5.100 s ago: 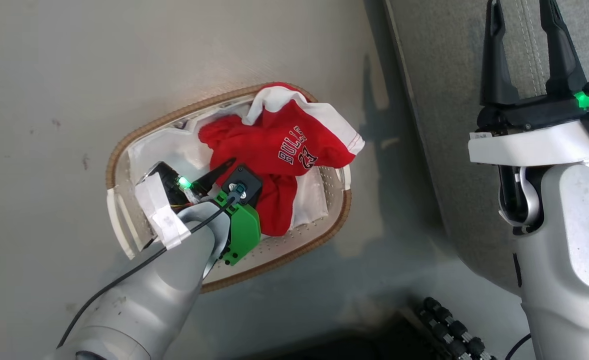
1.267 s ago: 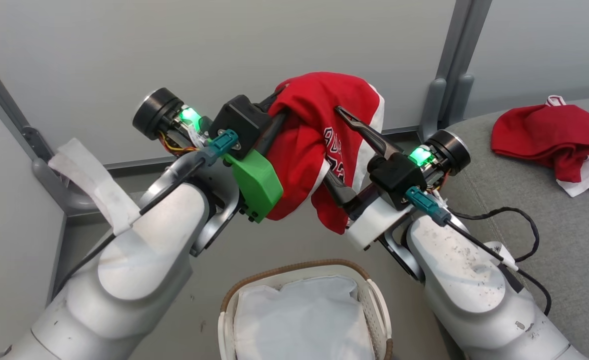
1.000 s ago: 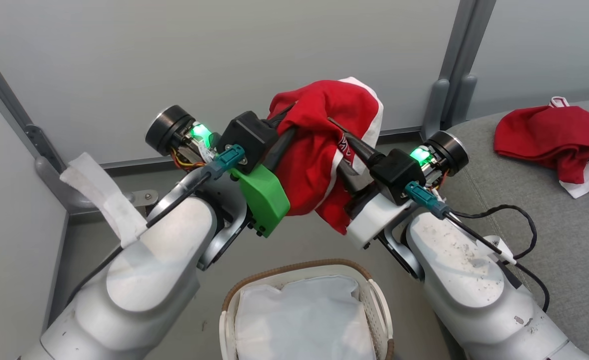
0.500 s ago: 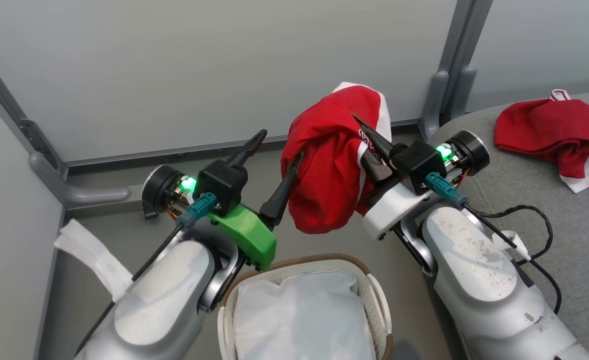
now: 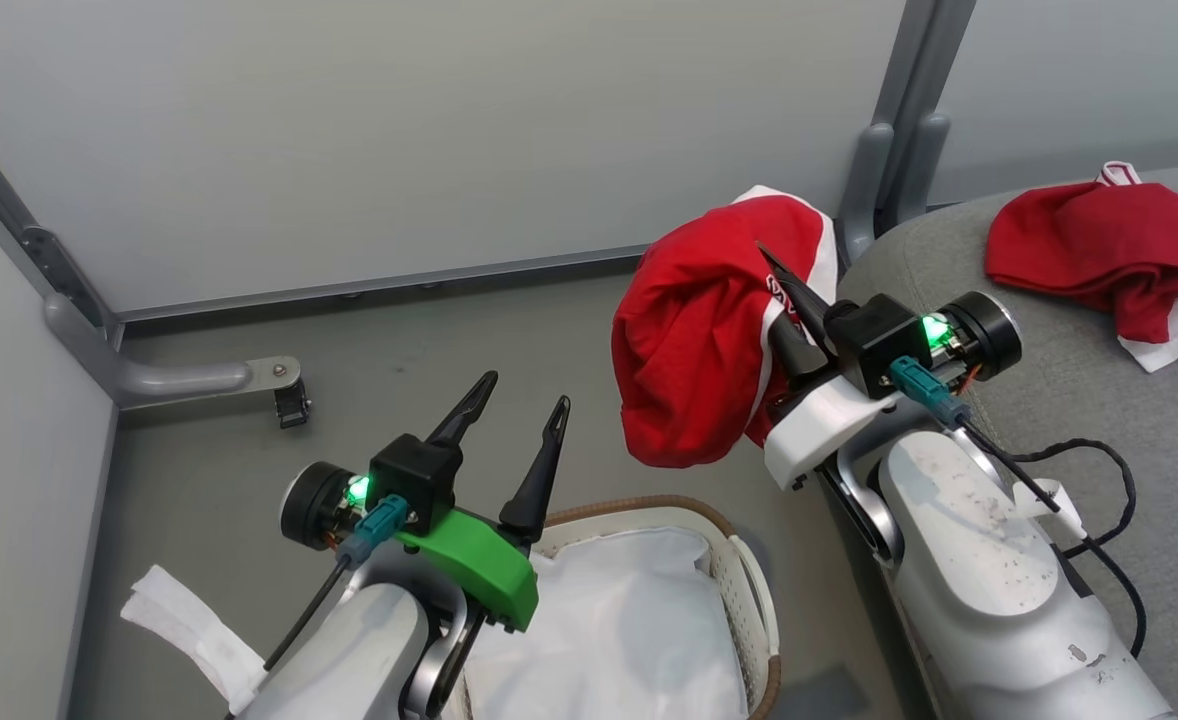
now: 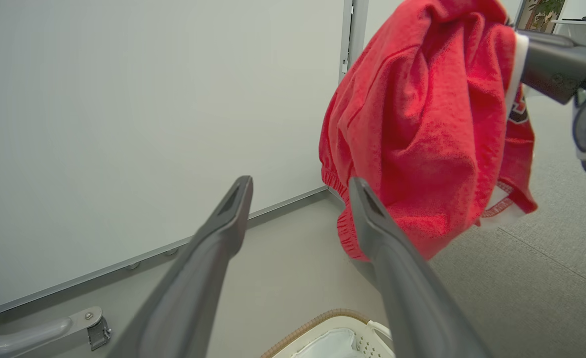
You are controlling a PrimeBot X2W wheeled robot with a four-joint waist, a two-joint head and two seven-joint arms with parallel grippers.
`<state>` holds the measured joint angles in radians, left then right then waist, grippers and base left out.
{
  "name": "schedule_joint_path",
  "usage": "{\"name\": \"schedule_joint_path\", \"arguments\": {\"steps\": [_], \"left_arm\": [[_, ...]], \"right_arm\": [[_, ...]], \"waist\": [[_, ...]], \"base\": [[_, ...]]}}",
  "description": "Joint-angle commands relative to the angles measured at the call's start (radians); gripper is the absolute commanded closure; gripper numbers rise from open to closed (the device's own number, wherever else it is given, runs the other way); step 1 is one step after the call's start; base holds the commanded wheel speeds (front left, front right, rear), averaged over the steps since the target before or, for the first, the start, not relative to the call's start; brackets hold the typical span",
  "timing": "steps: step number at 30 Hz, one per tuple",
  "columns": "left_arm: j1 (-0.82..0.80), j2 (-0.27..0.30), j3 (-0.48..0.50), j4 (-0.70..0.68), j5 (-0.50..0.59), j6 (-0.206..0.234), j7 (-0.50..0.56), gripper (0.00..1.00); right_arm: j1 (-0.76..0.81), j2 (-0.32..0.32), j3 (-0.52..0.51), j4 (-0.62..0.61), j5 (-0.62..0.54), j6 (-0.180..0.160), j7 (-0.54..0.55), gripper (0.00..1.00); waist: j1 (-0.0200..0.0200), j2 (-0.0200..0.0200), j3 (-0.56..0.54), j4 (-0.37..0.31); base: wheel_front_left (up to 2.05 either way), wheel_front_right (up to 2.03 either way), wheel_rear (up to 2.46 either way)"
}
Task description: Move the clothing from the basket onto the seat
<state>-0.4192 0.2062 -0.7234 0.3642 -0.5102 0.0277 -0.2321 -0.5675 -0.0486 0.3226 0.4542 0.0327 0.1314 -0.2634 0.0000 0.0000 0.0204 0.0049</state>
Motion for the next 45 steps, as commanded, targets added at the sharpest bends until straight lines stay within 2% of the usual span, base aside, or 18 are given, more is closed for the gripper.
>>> {"name": "schedule_joint_path", "arguments": {"steps": [1, 8, 20, 28, 35, 45], "left_arm": [[0.018, -0.003, 0.003, 0.003, -0.007, 0.008, -0.009, 0.0], [0.028, -0.01, 0.006, 0.008, 0.004, 0.008, -0.024, 0.0], [-0.034, -0.013, -0.003, 0.004, 0.044, -0.002, -0.03, 0.0], [-0.07, -0.01, -0.029, 0.02, 0.063, -0.019, -0.021, 0.0], [-0.092, -0.007, -0.044, 0.027, 0.069, -0.027, -0.013, 0.0], [-0.105, -0.001, -0.057, 0.03, 0.073, -0.028, -0.009, 0.0]], "right_arm": [[0.01, -0.003, -0.012, 0.001, -0.007, -0.001, -0.002, 1.0], [0.007, -0.004, -0.07, 0.003, -0.035, -0.001, -0.002, 1.0], [0.026, -0.002, -0.228, -0.019, -0.111, -0.001, -0.002, 1.0], [0.051, -0.002, -0.302, -0.039, -0.103, -0.001, -0.002, 1.0], [0.063, -0.002, -0.328, -0.046, -0.088, -0.001, -0.002, 1.0], [-0.002, -0.003, -0.413, -0.044, -0.141, -0.001, -0.002, 1.0]], "waist": [[0.0, 0.0, 0.01, -0.01], [0.0, 0.0, 0.05, -0.091], [0.0, 0.0, 0.163, -0.361], [0.0, 0.0, 0.223, -0.471], [0.0, 0.0, 0.258, -0.489], [0.0, 0.0, 0.302, -0.413]], "base": [[0.0, 0.0, 0.0], [0.0, 0.0, 0.0], [0.0, 0.0, 0.0], [0.0, 0.0, 0.0], [0.0, 0.0, 0.0], [0.0, 0.0, 0.0]]}}
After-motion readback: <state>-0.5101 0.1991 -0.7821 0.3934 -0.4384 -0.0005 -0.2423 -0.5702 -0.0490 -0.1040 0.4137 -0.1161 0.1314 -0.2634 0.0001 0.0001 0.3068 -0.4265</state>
